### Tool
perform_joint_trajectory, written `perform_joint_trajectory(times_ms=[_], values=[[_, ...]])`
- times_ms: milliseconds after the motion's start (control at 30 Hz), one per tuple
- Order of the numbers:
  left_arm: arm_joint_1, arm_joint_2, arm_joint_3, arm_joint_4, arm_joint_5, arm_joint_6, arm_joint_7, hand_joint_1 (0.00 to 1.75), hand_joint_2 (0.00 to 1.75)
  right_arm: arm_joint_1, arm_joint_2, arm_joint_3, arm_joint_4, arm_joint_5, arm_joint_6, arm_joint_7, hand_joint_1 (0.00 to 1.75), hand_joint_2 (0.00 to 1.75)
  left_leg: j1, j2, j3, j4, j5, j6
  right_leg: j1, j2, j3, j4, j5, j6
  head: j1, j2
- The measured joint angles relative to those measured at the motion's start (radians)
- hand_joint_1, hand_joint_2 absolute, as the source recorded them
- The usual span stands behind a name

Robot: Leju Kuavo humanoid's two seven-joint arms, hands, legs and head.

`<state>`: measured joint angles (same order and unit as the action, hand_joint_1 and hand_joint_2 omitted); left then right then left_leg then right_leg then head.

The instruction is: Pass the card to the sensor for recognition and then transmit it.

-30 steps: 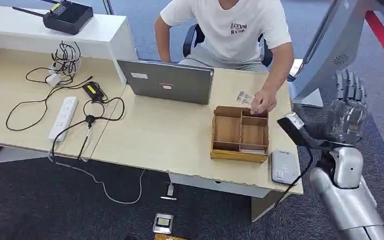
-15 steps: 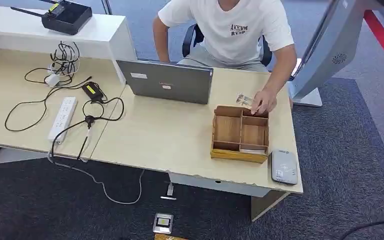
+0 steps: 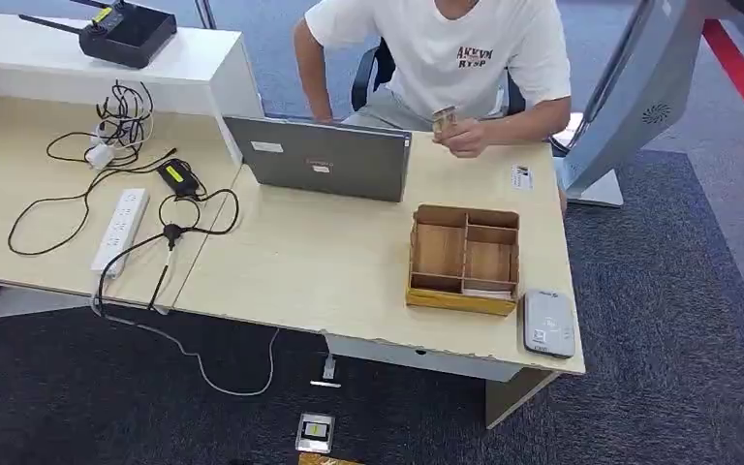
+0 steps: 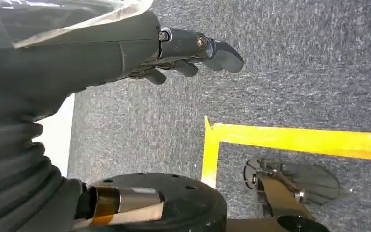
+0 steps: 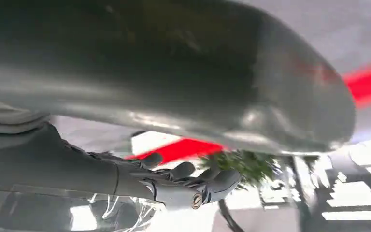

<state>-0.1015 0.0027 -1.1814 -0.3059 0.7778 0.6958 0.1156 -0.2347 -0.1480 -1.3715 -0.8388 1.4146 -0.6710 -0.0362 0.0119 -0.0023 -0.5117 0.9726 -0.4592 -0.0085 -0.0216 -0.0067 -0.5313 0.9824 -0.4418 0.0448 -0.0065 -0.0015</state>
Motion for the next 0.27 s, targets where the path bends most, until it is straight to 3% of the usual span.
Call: perform_joint_trajectory(times_ms=[267], values=[[-0.001,-0.003,0.003,0.005,0.003,-0.002,0.010,0.00,1.75,0.049,0.033,-0.061,0.188,0.096,0.000,0.155,0.00,0.00,0.000,0.000,0.000,0.000,0.000,0.000,0.000,0.000,0.001,0.000,0.000,0.000,0.000,0.000]])
